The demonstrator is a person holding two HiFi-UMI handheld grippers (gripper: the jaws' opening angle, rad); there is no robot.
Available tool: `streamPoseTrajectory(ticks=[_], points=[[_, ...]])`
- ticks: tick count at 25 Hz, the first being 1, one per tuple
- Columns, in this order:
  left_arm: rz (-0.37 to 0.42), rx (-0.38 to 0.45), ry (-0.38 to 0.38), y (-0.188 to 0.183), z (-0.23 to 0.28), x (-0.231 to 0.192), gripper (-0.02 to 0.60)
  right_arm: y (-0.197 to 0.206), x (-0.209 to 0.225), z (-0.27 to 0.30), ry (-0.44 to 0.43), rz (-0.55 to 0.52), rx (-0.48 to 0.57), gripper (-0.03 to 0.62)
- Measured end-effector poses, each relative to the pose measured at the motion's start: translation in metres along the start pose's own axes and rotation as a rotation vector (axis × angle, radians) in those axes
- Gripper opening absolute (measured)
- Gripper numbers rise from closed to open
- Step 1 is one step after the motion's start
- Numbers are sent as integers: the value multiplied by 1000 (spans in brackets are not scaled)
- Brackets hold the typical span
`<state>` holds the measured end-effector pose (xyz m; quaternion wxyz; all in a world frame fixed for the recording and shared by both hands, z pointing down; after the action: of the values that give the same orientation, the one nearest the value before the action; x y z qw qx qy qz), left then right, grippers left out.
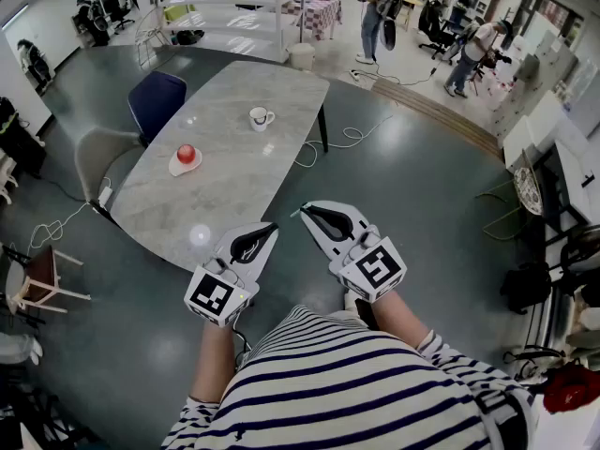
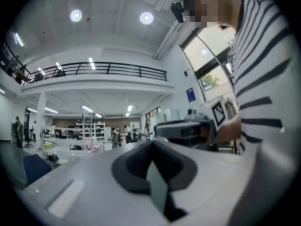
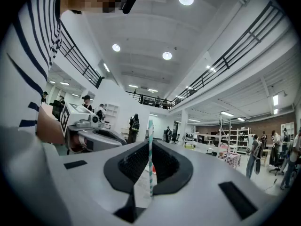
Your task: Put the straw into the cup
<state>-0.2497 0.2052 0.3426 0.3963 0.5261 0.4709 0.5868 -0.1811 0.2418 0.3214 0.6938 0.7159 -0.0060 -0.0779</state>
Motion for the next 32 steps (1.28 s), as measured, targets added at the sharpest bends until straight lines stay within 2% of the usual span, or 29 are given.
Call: streamPoseTrajectory(ticks=[13, 18, 32], points=[[-17, 2, -2, 2, 0, -3, 8, -1, 1, 4, 0, -3, -11, 25], [-17, -3, -1, 6, 4, -2, 8, -5, 6, 0, 3, 38, 39, 25], [-38, 2, 8, 8, 9, 7, 8, -8, 0, -2, 16, -15, 40, 25]])
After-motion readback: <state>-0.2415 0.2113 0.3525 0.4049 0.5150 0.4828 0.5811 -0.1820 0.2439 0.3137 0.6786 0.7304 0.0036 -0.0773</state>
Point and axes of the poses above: the fingertips, and each gripper's own axes: z forward along the fingers, x to its right, y out of its underside, the point moved 2 cm from there along -z, backward along the fingers, and after that the axes turned 5 degrees about z, right-handed, at the moved point
